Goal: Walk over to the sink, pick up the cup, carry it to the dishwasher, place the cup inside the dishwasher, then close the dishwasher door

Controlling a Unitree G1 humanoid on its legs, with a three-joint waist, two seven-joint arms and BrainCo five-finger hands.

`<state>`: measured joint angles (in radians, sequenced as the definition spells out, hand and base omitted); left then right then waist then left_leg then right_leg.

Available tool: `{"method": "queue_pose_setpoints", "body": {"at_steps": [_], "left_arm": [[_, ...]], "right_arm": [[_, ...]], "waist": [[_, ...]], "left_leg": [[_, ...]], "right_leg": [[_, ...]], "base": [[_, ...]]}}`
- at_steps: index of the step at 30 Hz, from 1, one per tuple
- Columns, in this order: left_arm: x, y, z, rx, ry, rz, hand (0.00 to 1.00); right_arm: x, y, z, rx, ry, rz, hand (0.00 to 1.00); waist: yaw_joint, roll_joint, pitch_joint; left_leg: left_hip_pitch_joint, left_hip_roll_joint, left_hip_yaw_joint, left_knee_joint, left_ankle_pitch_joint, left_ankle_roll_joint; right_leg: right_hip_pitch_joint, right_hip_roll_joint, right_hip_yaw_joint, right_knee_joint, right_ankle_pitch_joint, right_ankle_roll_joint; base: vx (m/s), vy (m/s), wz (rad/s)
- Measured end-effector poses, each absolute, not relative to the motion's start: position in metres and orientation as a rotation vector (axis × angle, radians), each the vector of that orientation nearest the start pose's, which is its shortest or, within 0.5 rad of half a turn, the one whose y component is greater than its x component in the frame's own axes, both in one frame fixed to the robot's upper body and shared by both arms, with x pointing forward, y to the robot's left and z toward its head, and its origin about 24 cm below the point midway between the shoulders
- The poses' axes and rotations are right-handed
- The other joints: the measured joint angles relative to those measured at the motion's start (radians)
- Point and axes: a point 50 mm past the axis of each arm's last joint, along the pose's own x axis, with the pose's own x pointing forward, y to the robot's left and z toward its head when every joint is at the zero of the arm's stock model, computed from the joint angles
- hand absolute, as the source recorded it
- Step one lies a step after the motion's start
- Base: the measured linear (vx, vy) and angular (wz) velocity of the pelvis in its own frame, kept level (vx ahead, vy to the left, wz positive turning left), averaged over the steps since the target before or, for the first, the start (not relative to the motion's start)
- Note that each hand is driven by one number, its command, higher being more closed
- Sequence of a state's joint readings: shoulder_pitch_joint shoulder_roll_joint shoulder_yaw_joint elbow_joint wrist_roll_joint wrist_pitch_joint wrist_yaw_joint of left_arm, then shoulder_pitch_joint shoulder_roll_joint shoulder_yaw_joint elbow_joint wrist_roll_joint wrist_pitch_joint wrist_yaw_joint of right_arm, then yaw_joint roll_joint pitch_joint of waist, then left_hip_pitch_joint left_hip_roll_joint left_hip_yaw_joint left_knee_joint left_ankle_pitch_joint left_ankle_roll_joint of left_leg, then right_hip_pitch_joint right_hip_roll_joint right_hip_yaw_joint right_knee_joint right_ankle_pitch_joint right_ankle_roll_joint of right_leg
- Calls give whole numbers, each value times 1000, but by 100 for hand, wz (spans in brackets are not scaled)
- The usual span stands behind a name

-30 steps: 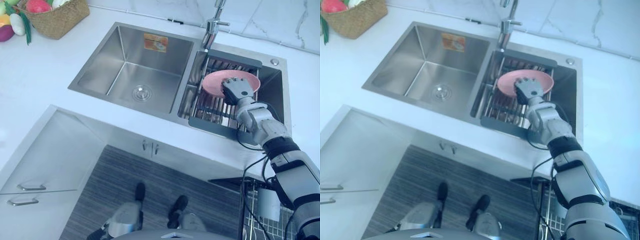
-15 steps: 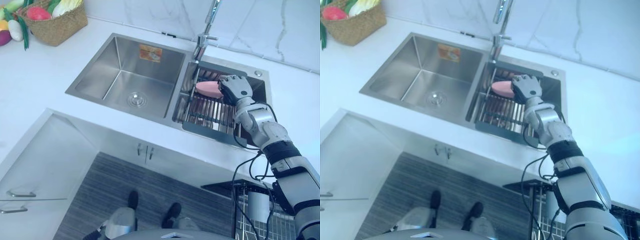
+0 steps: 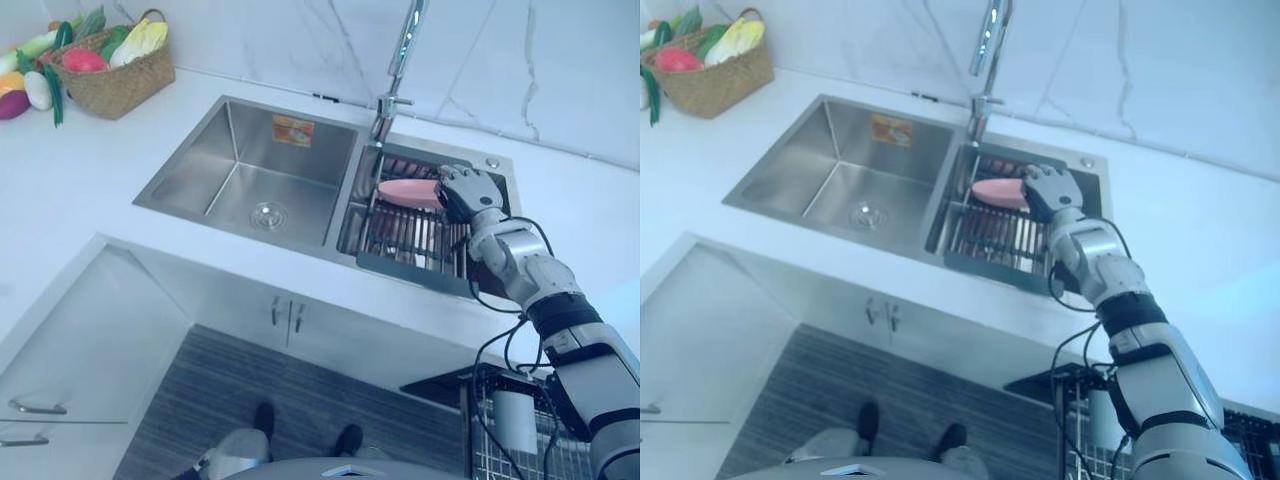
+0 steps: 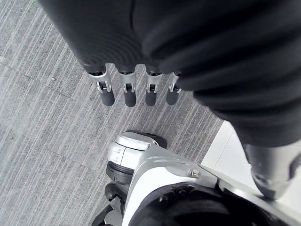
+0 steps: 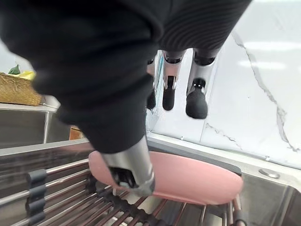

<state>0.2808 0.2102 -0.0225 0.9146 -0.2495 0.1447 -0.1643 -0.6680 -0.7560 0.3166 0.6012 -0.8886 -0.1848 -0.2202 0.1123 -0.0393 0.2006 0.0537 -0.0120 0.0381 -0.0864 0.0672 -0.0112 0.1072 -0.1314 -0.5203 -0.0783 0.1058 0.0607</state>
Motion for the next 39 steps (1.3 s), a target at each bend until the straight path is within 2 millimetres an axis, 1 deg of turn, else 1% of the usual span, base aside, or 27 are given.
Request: {"method": "queue_pose_setpoints", "body": {"at_steps": [3, 6, 12, 17, 19, 22, 27, 32, 36, 39], "left_arm": [[30, 220, -162, -164, 1298, 131, 0], [29, 220, -162, -148, 1302, 127, 0], [28, 219, -162, -149, 1304, 128, 0], [28, 219, -162, -150, 1305, 129, 0], [28, 219, -162, -151, 1307, 130, 0], [28, 219, -162, -153, 1310, 133, 0], [28, 218, -162, -161, 1308, 135, 0], [28, 217, -162, -166, 1308, 140, 0], [28, 216, -163, -169, 1309, 139, 0], [28, 215, -163, -175, 1308, 138, 0]], "right_arm": [[356, -255, 156, -1676, -290, -50, 0], [355, -258, 151, -1669, -247, -38, 0], [355, -258, 146, -1657, -229, -24, 0], [355, -257, 142, -1654, -189, 16, 0], [354, -257, 138, -1635, -164, 34, 0], [355, -256, 135, -1622, -130, 54, 0], [356, -260, 126, -1605, -64, 35, 0], [357, -257, 120, -1580, -49, 23, 0], [357, -264, 116, -1556, -10, -24, 0], [357, -267, 112, -1553, 11, -41, 0]], "waist": [[-1, 1, -5], [0, 0, -20], [-4, 0, -21], [-3, 0, -21], [-3, 0, -21], [-4, 0, -22], [1, 1, -23], [0, 1, -23], [-2, 5, -25], [4, 8, -27]], "left_leg": [[1, 0, 1, 0, 0, -1], [4, 1, 0, 0, 1, 2], [21, 0, -9, 0, -2, -3], [21, 0, -8, 0, -3, -2], [21, 0, -7, 0, -7, 4], [21, -1, -8, 0, -4, 0], [23, -1, -12, 0, 0, 6], [22, -2, -18, 0, 3, 5], [16, -6, -37, 0, 9, 6], [15, -6, -38, 0, 6, 1]], "right_leg": [[0, 1, 1, -1, 0, 0], [2, 2, 1, -1, 0, 0], [25, 2, -11, -1, -7, 1], [25, 1, -11, -1, -13, 3], [25, 0, -11, -1, -13, 3], [26, 0, -12, -1, -11, 5], [30, 0, -17, -1, -9, 5], [31, 1, -21, 0, -9, 5], [32, -1, -38, 1, -10, 5], [32, -3, -39, 3, -11, 4]], "base": [[11, -1, 0], [24, -5, 0], [-15, -2, 4], [-23, 2, 0], [0, 0, 0], [11, 0, 1], [40, -5, 3], [3, -1, 2], [-34, 4, 13], [-47, 7, 1]]}}
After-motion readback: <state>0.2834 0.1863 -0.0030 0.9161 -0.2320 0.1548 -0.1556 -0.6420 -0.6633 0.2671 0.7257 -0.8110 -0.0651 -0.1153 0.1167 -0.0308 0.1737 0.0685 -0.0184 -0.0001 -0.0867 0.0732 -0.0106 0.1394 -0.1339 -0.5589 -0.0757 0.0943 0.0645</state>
